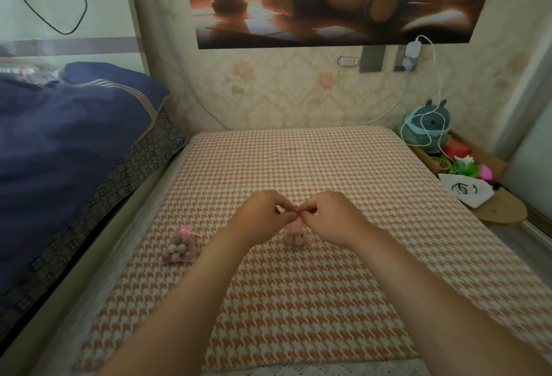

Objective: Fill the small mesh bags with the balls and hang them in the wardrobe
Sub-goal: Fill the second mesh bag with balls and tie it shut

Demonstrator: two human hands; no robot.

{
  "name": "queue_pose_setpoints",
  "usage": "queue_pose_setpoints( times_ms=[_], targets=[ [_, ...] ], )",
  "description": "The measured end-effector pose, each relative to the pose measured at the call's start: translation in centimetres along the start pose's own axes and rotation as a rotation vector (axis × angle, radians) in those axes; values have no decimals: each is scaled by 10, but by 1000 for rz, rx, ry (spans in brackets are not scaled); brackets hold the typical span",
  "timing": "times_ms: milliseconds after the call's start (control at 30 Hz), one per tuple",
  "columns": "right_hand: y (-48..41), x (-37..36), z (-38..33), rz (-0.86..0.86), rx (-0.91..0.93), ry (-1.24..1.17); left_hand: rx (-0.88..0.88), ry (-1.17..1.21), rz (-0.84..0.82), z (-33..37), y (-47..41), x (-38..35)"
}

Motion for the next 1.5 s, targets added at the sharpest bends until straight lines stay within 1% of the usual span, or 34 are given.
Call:
queue_pose_setpoints(
  times_ms=[167, 300, 367, 500, 600, 767, 933, 1100, 1300, 1400, 1500],
  targets=[
    [-2, 0, 3, 19, 16, -49, 56, -9, -13, -4, 0, 1],
    [-8, 3, 15, 99, -17, -118, 80, -17, 27, -5, 0, 7],
    [-10, -1, 21, 96, -33, -127, 84, -8, 34, -7, 0, 11],
    [-16, -16, 25, 41, -45, -69, 101, -39, 45, -13, 0, 23],
    [-22, -27, 22, 34, -45, -23, 119, -73, 42, -20, 0, 31],
    [-34, -44, 21, -11, -66, 129, 113, -57, 24, -29, 2, 31],
    [-41, -53, 24, 10, -64, 183, 116, 6, 5, -36, 0, 35],
    [-44, -56, 26, 48, -80, 176, 129, 71, -19, -39, 0, 35],
    [-39, -53, 30, 74, -122, 75, 147, 135, 6, -35, 1, 31],
    [-35, -45, 29, 104, -132, -150, 137, 111, -9, -32, 3, 27],
    [-29, -24, 13, 186, -68, -293, 141, 103, -14, -31, 4, 26]
  ],
)
Point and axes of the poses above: each hand's wrist, its own y-axis away from the middle knuckle, its own x-axis out of the back of the hand, z = x × y, the point moved 7 cm from there along -y, towards the middle knuckle, and after that the axes turned 11 degrees about y, right-handed, at the moved point
